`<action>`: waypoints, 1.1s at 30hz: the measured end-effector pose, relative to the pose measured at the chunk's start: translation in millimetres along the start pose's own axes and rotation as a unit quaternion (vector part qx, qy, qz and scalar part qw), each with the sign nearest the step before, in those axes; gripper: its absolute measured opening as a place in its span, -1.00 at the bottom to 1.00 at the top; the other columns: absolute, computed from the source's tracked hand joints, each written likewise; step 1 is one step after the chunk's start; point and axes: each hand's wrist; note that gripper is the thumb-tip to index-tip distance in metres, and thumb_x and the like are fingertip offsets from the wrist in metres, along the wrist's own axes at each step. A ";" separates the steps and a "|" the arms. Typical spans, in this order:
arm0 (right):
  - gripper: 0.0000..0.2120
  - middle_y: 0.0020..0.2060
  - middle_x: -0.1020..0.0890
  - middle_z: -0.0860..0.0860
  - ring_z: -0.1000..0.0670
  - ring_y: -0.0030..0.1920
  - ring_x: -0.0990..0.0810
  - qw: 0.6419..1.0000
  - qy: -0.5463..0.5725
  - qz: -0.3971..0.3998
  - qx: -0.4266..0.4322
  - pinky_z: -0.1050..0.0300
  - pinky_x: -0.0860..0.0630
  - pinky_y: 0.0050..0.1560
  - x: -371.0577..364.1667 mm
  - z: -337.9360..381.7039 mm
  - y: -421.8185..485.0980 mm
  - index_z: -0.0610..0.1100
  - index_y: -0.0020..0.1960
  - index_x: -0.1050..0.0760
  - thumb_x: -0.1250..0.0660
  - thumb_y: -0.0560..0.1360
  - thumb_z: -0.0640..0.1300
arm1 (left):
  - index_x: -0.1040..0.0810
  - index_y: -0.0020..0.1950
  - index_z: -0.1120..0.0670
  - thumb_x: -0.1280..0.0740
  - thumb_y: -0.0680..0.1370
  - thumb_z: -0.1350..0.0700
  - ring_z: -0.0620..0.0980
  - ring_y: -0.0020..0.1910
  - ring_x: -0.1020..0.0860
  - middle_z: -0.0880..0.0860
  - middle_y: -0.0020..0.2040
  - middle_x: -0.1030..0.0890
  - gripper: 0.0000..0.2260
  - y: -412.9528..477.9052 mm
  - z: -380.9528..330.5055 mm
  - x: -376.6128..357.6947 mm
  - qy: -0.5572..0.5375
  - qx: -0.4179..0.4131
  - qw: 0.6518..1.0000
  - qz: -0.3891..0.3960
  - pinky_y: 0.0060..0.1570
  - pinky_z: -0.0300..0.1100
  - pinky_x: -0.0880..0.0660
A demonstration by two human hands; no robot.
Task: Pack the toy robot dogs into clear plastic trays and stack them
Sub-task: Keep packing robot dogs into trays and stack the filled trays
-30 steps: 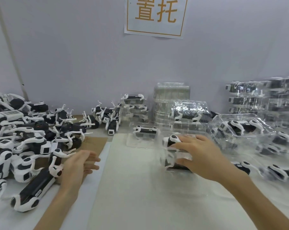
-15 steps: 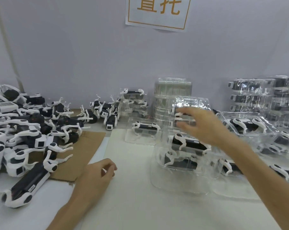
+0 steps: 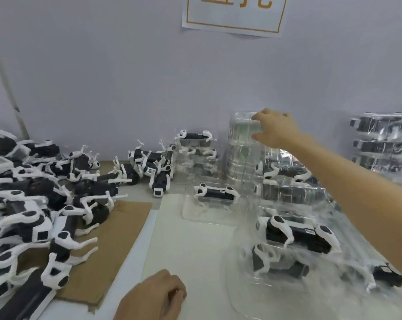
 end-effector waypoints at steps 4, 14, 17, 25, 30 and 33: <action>-0.65 0.28 -0.50 -0.15 -0.20 0.29 -0.47 0.998 -0.065 0.025 -0.005 -0.17 -0.27 0.33 -16.1 -2.4 27.8 -0.13 0.36 -0.41 -0.23 0.58 -0.13 | -0.61 -0.10 -0.16 -0.38 0.54 -0.07 -0.36 -0.30 -0.42 -0.22 -0.22 -0.44 -0.96 6.5 -2.1 -3.3 0.009 -0.051 0.998 0.021 -0.13 -0.61 -0.28; -0.59 0.24 -0.54 -0.11 -0.16 0.22 -0.53 0.995 -0.034 -0.088 0.042 -0.13 -0.27 0.28 0.0 -8.0 14.0 -0.09 0.35 -0.46 -0.31 0.53 -0.30 | -0.61 -0.02 -0.19 -0.25 0.62 -0.01 -0.27 -0.06 -0.54 -0.20 -0.12 -0.48 -0.84 7.6 1.9 -6.1 0.049 -0.003 0.999 0.009 0.00 -0.47 -0.39; -0.61 0.27 -0.54 -0.11 -0.17 0.28 -0.50 0.988 0.014 -0.143 0.052 -0.11 -0.25 0.33 26.9 -0.1 -9.1 -0.10 0.35 -0.47 -0.33 0.54 -0.27 | -0.62 -0.05 -0.17 -0.28 0.60 -0.01 -0.34 -0.20 -0.46 -0.19 -0.18 -0.46 -0.87 0.3 4.2 -8.3 0.008 0.025 0.999 0.030 -0.08 -0.46 -0.38; -0.61 0.03 -0.53 0.08 0.03 -0.05 -0.51 0.921 0.290 -0.209 0.152 0.15 -0.44 0.02 106.3 96.7 -142.9 -0.09 0.34 -0.50 -0.42 0.52 -0.21 | -0.65 -0.04 -0.19 -0.44 0.54 0.02 -0.09 -0.25 -0.63 -0.05 -0.10 -0.68 -0.91 -6.5 4.5 16.1 -0.280 0.053 0.958 0.004 -0.17 -0.27 -0.52; -0.64 -0.03 -0.60 0.11 0.15 -0.03 -0.54 0.820 0.532 -0.179 0.113 0.38 -0.45 0.00 84.6 157.2 -233.2 -0.09 0.28 -0.49 -0.44 0.51 -0.22 | -0.63 -0.18 0.19 -0.30 0.47 -0.18 0.09 -0.38 -0.57 0.19 -0.24 -0.66 -0.59 -8.8 6.5 48.6 -0.467 0.044 0.872 -0.142 -0.36 -0.21 -0.47; -0.70 0.00 -0.60 0.07 0.13 0.01 -0.57 0.765 0.635 -0.090 0.065 0.28 -0.50 0.02 33.7 184.0 -265.5 -0.08 0.25 -0.48 -0.39 0.55 -0.26 | -0.65 -0.20 0.19 -0.29 0.48 -0.21 0.14 -0.40 -0.54 0.25 -0.29 -0.62 -0.55 -9.4 10.2 56.8 -0.601 0.067 0.779 -0.163 -0.39 -0.14 -0.50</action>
Point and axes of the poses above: each hand's wrist, its own y-axis towards the middle knuckle, its own x-axis out of the back of the hand, z = x × y
